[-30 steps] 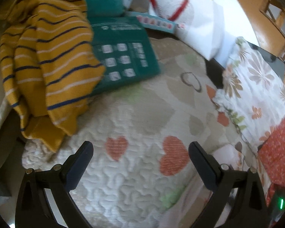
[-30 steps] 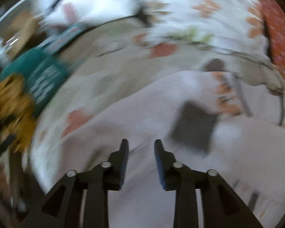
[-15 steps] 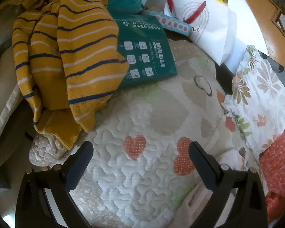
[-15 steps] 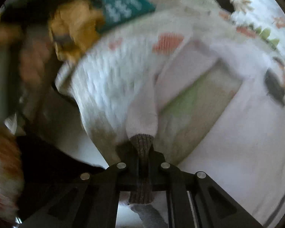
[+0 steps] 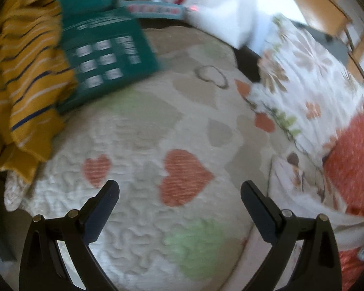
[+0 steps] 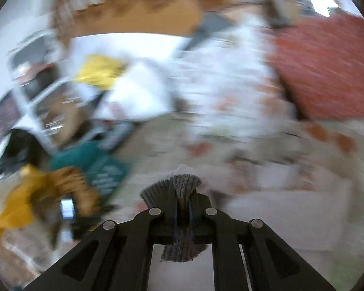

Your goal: Fold small clothes

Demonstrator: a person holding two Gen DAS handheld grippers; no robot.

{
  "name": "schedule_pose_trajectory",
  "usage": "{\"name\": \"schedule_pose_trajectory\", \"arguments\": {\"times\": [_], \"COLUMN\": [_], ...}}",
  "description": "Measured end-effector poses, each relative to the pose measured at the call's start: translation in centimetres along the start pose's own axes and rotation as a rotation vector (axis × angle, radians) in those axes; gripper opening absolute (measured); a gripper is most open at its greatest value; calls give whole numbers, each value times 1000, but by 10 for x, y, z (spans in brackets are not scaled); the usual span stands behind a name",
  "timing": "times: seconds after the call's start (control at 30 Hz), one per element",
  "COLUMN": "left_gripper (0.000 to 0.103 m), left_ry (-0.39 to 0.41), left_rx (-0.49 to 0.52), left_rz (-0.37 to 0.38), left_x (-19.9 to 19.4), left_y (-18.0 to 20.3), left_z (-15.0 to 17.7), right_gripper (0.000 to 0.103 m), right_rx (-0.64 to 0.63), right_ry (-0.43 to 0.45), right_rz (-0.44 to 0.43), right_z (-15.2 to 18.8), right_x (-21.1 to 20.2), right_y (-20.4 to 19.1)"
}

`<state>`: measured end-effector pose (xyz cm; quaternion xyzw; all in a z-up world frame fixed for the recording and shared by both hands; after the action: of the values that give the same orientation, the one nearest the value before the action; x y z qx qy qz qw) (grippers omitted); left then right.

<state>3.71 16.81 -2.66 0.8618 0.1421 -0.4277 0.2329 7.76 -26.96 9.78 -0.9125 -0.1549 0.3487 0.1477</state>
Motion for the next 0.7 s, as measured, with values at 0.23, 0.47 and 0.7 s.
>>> {"name": "schedule_pose_trajectory", "arguments": {"times": [0.23, 0.47, 0.7], "left_gripper": [100, 100, 63], "left_ry": [-61, -211, -353], "left_rx": [170, 261, 235], "left_rz": [28, 82, 112], "left_x": [32, 72, 96], "left_y": [72, 129, 137], "left_z": [19, 55, 85], "right_gripper": [22, 40, 39], "right_rx": [-49, -122, -224], "right_ry": [-199, -215, -410], "right_rz": [559, 326, 50], "right_z": [43, 44, 53], "right_x": [41, 85, 206], "right_y": [135, 80, -23]}}
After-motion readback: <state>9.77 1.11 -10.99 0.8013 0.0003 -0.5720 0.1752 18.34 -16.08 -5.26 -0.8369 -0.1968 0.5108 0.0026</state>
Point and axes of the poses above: each gripper's, at about its wrist camera, not at the fingertips, and x roughly the way its jaws point, y to its right, z to its underside, the point moved 5 cm from there along x, roughly the way its jaws point, and after that the axes turned 3 degrees about -z, right-handed, at the moved point
